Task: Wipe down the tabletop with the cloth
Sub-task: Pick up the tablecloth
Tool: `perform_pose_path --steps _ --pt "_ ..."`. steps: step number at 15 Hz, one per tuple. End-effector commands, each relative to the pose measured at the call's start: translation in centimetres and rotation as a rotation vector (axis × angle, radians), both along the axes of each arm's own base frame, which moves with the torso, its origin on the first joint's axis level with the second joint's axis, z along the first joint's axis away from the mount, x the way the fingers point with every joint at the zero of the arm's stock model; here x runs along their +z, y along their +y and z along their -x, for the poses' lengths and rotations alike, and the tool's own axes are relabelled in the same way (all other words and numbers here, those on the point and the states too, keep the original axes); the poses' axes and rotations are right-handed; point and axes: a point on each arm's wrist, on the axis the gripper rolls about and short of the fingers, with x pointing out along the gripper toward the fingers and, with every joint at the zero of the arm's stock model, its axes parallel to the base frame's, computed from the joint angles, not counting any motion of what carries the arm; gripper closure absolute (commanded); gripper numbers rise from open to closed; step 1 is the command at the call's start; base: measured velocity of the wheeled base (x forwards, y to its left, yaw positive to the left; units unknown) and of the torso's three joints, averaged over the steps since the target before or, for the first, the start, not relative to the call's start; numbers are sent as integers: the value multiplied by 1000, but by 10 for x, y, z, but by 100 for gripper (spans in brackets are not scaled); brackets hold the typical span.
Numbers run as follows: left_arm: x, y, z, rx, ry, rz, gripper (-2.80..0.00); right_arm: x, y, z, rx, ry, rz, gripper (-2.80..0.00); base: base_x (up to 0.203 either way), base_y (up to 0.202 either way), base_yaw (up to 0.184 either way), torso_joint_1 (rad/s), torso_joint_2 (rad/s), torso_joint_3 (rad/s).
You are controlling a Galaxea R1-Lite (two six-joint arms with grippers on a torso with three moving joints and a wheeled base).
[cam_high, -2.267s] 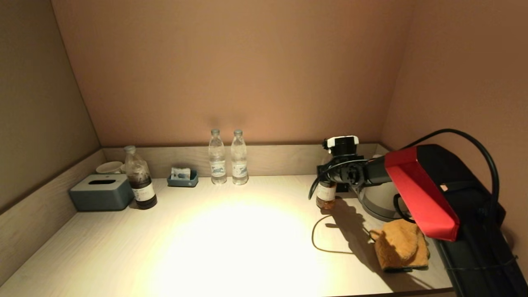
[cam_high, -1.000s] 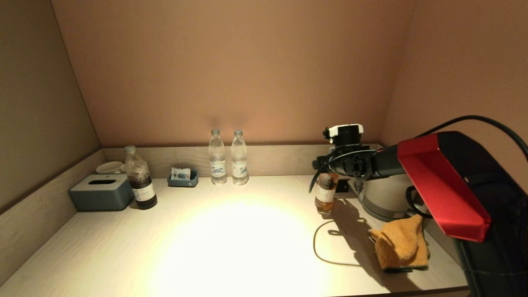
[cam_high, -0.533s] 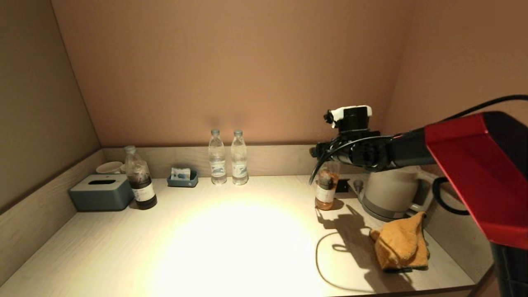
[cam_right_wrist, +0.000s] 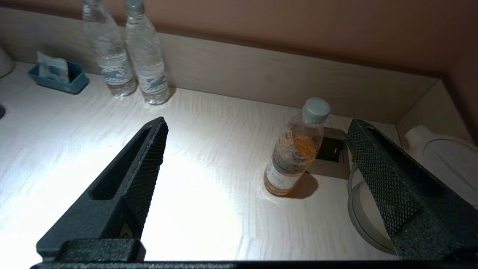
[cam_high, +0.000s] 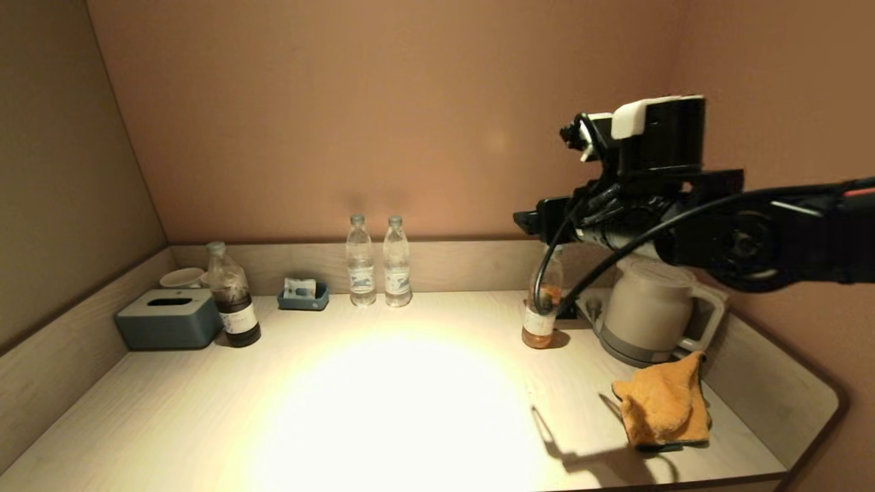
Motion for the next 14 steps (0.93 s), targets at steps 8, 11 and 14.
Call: perform_pose_path --steps 8,11,14 --pt "0 0 0 0 0 0 0 12 -18 95 78 -43 0 0 0 0 0 0 0 0" --pt "0 0 0 0 1 0 0 9 -21 100 79 -38 1 0 0 0 0 0 0 0" --pt "0 0 0 0 2 0 0 6 -21 109 92 -34 3 0 0 0 0 0 0 0"
